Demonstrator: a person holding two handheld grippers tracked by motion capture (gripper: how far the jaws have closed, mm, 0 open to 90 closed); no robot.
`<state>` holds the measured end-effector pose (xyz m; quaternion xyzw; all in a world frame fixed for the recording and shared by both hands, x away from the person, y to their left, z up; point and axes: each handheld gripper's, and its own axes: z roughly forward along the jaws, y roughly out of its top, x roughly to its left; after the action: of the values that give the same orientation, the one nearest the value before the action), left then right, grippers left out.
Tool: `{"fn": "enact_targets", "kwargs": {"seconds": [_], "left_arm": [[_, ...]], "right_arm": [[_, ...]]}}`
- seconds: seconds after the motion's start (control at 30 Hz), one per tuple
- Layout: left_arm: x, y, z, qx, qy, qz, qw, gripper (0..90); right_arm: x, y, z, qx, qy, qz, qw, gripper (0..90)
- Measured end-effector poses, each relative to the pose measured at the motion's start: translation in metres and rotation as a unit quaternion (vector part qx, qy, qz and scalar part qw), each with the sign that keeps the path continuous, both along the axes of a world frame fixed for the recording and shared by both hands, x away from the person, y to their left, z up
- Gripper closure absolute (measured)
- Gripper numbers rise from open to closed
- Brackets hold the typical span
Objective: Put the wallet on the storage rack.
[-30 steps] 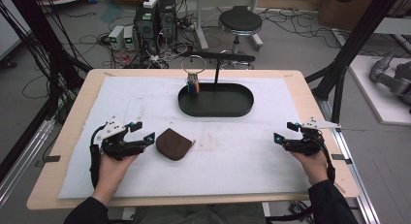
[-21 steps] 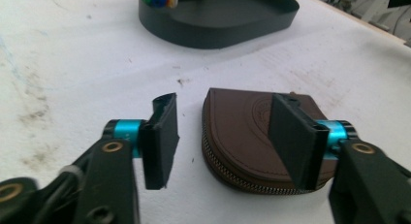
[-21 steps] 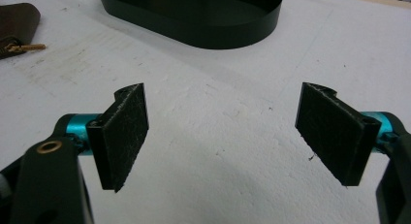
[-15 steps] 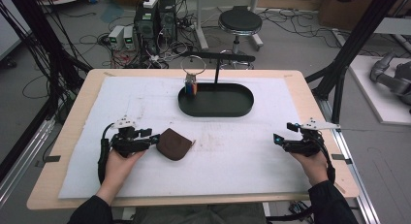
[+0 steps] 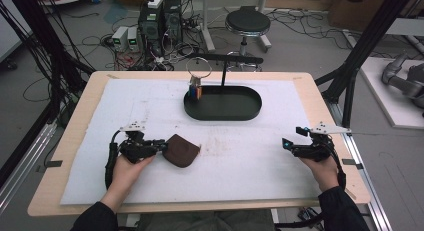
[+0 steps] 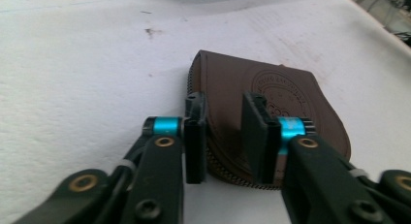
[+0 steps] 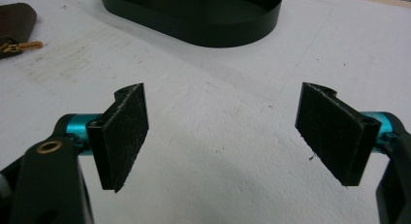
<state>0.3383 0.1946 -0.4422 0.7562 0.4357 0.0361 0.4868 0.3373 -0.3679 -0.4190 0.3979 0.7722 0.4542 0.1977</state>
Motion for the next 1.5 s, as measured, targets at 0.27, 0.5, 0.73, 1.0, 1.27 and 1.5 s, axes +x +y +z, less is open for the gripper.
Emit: {"fn": "enact_targets", "kwargs": {"seconds": [0.27, 0.5, 0.73, 1.0, 1.27, 1.5], "left_arm": [[-0.004, -0.003, 0.007, -0.036, -0.041, -0.024, 0.9982, 82.2], [-0.012, -0.014, 0.022, -0.06, -0.106, -0.063, 0.9906, 84.2], [-0.018, -0.027, 0.032, -0.069, -0.139, -0.097, 0.9832, 85.1], [-0.022, -0.042, 0.038, -0.071, -0.161, -0.134, 0.9752, 85.6], [-0.026, -0.061, 0.045, -0.066, -0.177, -0.172, 0.9669, 86.1], [-0.026, -0.074, 0.049, -0.065, -0.182, -0.202, 0.9601, 86.3]], "right_arm": [[-0.001, 0.0, 0.001, 0.002, -0.003, -0.003, 1.0, 19.9], [-0.002, 0.001, 0.002, 0.003, -0.007, -0.003, 1.0, 20.0], [-0.004, 0.007, 0.008, 0.006, -0.018, 0.008, 0.9998, 19.9], [-0.007, 0.025, 0.013, 0.009, -0.026, 0.041, 0.9988, 19.9], [-0.008, 0.052, 0.021, 0.022, -0.028, 0.11, 0.9933, 19.9], [-0.006, 0.09, 0.026, 0.014, -0.019, 0.187, 0.982, 19.9]]}}
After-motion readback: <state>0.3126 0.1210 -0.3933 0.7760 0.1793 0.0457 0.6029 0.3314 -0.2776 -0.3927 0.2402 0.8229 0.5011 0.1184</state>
